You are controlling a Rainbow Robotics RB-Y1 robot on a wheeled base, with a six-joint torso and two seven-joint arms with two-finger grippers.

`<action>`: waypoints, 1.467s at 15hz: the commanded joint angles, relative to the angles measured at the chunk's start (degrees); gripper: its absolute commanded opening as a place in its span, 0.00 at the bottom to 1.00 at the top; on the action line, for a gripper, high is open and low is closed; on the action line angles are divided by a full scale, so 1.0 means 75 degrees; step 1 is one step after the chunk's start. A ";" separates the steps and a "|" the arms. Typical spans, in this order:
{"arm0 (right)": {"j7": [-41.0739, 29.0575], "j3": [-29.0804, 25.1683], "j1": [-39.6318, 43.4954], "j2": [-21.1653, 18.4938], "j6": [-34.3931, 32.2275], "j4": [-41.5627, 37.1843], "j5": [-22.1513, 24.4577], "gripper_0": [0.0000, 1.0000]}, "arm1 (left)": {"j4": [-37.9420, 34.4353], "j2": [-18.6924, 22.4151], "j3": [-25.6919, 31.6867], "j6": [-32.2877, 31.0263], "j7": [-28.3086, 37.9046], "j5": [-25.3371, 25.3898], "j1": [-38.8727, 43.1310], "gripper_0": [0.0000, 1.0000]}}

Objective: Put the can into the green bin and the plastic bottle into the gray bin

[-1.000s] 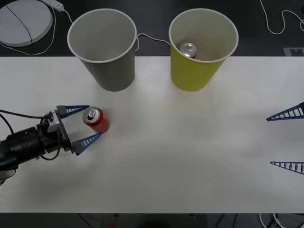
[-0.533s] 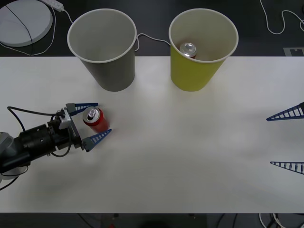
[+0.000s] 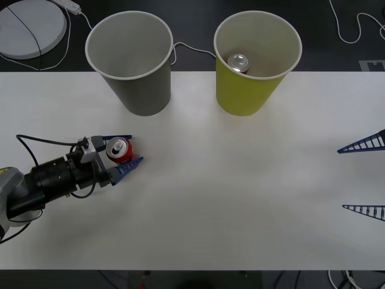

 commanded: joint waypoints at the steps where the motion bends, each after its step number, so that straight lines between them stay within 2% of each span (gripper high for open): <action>1: 0.0000 0.0000 0.0000 0.0000 0.0000 0.0000 0.0000 1.00 | -0.0005 0.0000 -0.0001 0.0001 0.0002 -0.0001 0.0001 0.00; 7: 0.0000 0.0000 0.0000 0.0000 0.0000 0.0000 0.0000 1.00 | -0.0005 0.0059 -0.0001 -0.0034 0.0072 -0.0013 -0.0034 0.00; 10: 0.0000 0.0000 0.0000 0.0000 0.0000 0.0000 0.0000 1.00 | -0.0158 0.0340 -0.0001 -0.0069 0.0236 -0.0025 -0.0034 0.00; 17: 0.0000 0.0000 0.0000 0.0000 0.0000 0.0000 0.0000 1.00 | -0.1423 0.1594 -0.0001 -0.0526 0.3049 -0.0939 -0.0023 0.00; 22: 0.0000 0.0000 0.0000 0.0000 0.0000 0.0000 0.0000 1.00 | -0.2595 0.2614 -0.0001 -0.0679 0.4701 -0.1619 -0.0011 0.00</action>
